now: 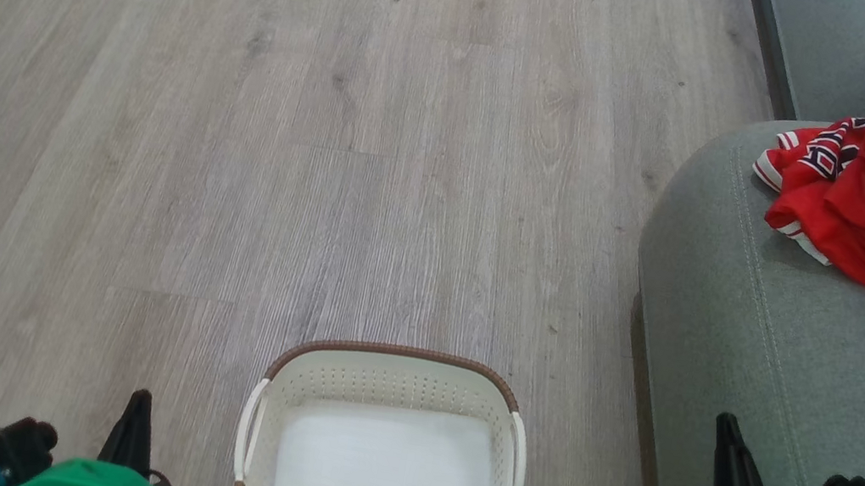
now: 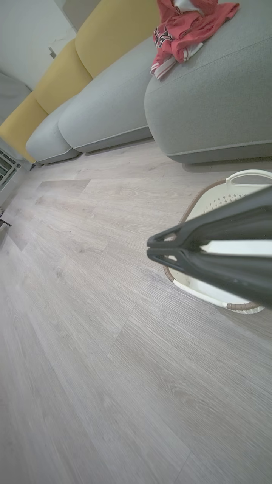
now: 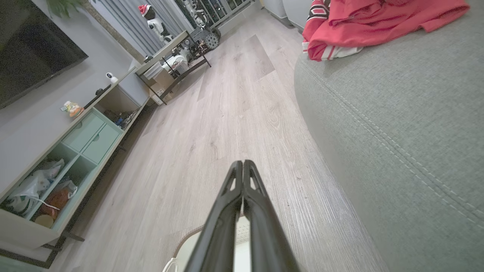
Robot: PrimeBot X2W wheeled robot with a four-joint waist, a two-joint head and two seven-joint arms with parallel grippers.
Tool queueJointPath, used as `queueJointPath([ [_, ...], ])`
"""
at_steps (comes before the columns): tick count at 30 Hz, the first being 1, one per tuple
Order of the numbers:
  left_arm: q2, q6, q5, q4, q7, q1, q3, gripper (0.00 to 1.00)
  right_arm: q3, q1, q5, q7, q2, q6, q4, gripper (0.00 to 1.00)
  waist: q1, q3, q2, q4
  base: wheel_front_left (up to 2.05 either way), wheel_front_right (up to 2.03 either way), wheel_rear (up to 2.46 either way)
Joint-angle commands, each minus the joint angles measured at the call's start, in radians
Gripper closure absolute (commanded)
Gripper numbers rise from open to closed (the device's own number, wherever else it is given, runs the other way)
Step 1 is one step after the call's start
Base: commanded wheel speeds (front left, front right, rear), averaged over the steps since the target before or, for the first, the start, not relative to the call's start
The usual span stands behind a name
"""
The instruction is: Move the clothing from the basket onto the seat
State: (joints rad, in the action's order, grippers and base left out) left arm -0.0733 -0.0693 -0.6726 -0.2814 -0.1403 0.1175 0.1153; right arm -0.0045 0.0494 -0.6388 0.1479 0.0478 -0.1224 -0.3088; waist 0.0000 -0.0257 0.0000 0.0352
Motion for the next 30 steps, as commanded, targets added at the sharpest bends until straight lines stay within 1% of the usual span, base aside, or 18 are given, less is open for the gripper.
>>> queueJointPath([
  [1, -0.002, 0.01, -0.027, 0.032, 0.01, -0.054, -0.026, 1.0, -0.003, -0.049, -0.03, -0.008, 0.006, -0.003, 0.037, 1.0, 0.0, 0.0, 0.0, -0.001, 0.0, 0.0, 0.0],
  [30, 0.007, 0.073, -0.327, 0.033, 0.091, -0.111, -0.093, 1.0, -0.034, -0.084, -0.343, -0.089, 0.008, -0.005, 0.046, 1.0, 0.0, 0.01, 0.0, -0.012, 0.0, 0.0, 0.0],
])
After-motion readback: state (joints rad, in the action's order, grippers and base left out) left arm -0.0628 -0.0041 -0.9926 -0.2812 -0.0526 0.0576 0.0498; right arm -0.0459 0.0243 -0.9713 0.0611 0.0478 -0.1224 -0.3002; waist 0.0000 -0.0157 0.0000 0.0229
